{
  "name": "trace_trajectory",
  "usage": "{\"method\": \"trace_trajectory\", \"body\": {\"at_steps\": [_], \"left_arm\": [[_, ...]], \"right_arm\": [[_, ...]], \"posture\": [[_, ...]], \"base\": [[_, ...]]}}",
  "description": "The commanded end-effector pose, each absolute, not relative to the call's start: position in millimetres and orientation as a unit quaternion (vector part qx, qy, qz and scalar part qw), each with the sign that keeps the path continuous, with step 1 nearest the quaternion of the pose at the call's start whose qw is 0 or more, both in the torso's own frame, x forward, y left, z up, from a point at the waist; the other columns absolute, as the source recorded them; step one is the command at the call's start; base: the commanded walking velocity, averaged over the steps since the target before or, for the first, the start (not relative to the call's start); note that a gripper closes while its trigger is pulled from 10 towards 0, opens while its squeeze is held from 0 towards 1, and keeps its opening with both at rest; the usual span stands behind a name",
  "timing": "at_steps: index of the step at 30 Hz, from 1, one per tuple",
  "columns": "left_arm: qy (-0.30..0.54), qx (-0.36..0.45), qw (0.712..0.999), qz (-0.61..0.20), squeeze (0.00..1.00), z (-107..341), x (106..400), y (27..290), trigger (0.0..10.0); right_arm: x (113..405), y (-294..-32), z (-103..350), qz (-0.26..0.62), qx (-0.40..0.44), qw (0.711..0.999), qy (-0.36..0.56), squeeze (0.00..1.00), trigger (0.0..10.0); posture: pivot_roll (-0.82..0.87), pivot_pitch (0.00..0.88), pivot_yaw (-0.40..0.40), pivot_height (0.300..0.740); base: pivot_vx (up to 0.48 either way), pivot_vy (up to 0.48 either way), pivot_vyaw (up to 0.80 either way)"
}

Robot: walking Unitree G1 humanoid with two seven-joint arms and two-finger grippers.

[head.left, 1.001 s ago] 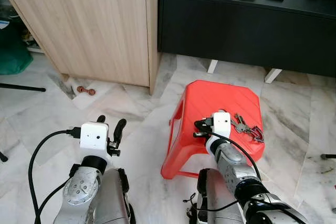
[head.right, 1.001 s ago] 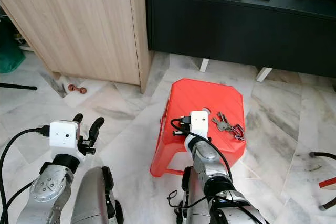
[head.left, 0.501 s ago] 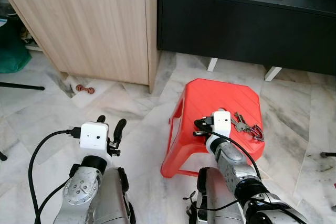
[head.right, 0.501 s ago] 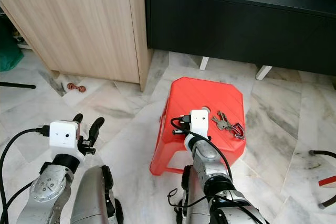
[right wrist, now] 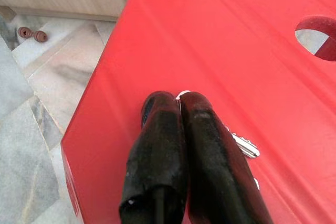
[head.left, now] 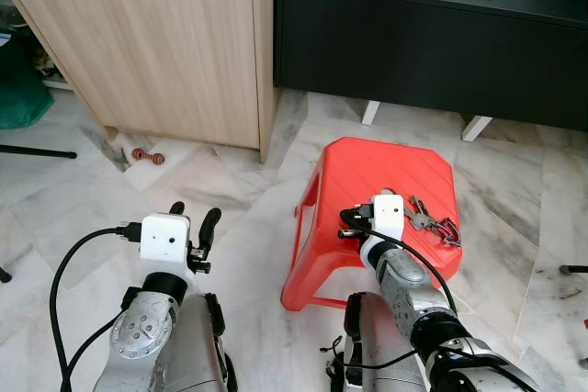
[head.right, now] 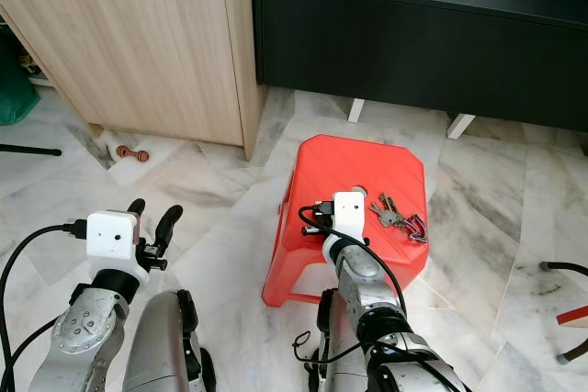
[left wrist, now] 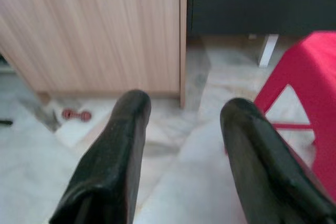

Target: Hang keys on a hook

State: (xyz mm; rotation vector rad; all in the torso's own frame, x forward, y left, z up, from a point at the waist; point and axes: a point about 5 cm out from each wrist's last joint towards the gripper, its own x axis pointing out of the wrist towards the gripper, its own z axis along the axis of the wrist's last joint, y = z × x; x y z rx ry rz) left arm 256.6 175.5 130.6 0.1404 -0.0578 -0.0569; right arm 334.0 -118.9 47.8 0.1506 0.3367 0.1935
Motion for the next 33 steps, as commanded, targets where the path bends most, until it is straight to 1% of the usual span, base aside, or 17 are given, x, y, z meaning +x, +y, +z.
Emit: {"method": "trace_trajectory", "body": {"at_steps": [1,12,13,14,18,22,24,25,33], "left_arm": [[-0.043,0.079,0.995,-0.030,0.00,134.2,267.4,178.2,10.0],[-0.047,0.079,0.995,-0.027,0.00,132.1,269.6,180.1,10.0],[-0.046,0.077,0.996,-0.024,0.00,130.9,269.3,180.9,10.0],[-0.044,0.077,0.996,-0.023,0.00,130.0,269.1,181.6,10.0],[-0.042,0.074,0.996,-0.019,0.00,127.9,269.1,183.8,10.0],[-0.040,0.059,0.997,-0.007,0.00,125.3,270.3,187.1,10.0],[-0.038,0.053,0.998,-0.003,0.00,123.2,271.5,188.7,10.0],[-0.038,0.053,0.998,-0.003,0.00,123.2,271.5,188.7,10.0],[-0.038,0.051,0.998,-0.006,0.00,120.4,273.9,188.5,10.0]], "right_arm": [[339.3,-119.9,64.4,0.098,0.087,0.985,0.112,0.00,0.0],[336.9,-119.2,67.2,0.104,0.086,0.986,0.099,0.00,0.0],[336.2,-119.7,68.3,0.106,0.079,0.987,0.093,0.00,3.6],[335.6,-120.2,68.6,0.106,0.076,0.987,0.091,0.00,10.0],[331.9,-125.4,69.5,0.097,0.069,0.990,0.077,0.00,10.0],[321.2,-137.0,74.1,0.080,0.074,0.993,0.044,0.00,10.0],[315.3,-140.6,73.9,0.079,0.069,0.994,0.036,0.00,10.0],[315.3,-140.6,73.9,0.079,0.069,0.994,0.036,0.00,10.0],[308.4,-148.2,70.3,0.059,0.067,0.995,0.050,0.00,10.0]], "posture": [[0.06,0.083,-0.078,0.568],[0.06,0.088,-0.083,0.568],[0.06,0.087,-0.084,0.568],[0.06,0.085,-0.085,0.568],[0.05,0.079,-0.088,0.568],[0.04,0.066,-0.090,0.568],[0.04,0.062,-0.089,0.582],[0.04,0.062,-0.089,0.582],[0.04,0.047,-0.085,0.627]], "base": [[0.000,0.000,0.00],[0.000,0.000,0.00],[0.000,0.000,0.00],[0.000,0.000,0.00],[0.000,0.000,0.00],[0.000,0.000,0.00],[0.000,0.000,0.00],[0.000,0.000,0.00],[0.000,0.000,0.00]]}}
